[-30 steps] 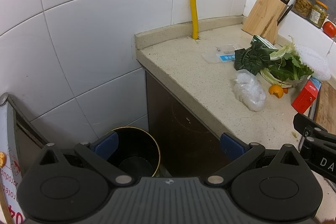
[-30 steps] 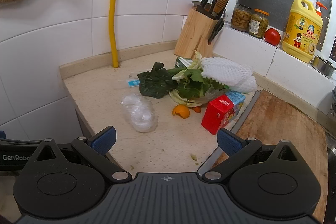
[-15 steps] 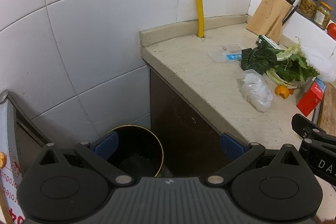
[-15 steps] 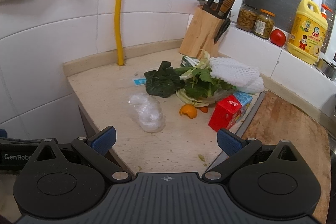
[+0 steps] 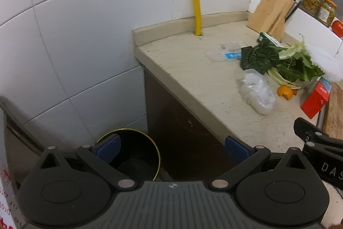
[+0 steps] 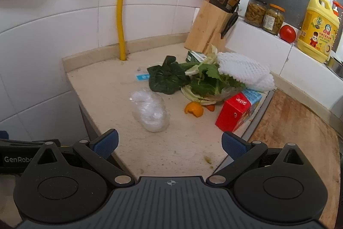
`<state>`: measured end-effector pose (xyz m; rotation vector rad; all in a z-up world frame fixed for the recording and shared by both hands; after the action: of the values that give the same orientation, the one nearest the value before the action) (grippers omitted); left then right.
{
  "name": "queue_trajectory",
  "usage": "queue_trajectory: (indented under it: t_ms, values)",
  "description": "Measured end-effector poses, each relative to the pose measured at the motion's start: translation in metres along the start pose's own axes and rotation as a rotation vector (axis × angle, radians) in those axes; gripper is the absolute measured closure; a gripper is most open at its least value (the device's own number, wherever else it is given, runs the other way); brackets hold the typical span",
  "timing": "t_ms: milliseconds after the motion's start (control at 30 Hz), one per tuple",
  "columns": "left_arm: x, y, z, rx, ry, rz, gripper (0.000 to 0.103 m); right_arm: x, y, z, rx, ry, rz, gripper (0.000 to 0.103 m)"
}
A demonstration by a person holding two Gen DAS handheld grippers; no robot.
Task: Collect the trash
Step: 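Move the left tool to the clear plastic bag and close on it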
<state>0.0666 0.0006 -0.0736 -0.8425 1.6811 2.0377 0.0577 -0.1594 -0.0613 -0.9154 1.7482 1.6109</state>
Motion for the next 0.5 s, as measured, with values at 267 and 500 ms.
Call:
queue_trajectory:
  t_ms: [267,500]
  values:
    - [-0.034,-0.003,-0.026,-0.007,-0.019,-0.077,0.004,-0.016,-0.014,-0.031,-0.004,-0.013,-0.020,0.000]
    - [-0.068,-0.009,-0.070,0.050,-0.071,-0.140,0.004,-0.039,-0.021,-0.077,0.047,-0.016,-0.067,0.000]
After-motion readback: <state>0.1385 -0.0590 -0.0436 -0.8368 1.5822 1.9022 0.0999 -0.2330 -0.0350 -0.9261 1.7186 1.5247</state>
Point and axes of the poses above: each gripper's, at about its wrist camera, not at the fingertips, and y roughly against the way its jaws point, z to its left, x to its underside, the point moved 8 cm from there along -y, roughly the way its jaws point, and after that the axes turned 15 degrees about -x, right-handed, at the moved point
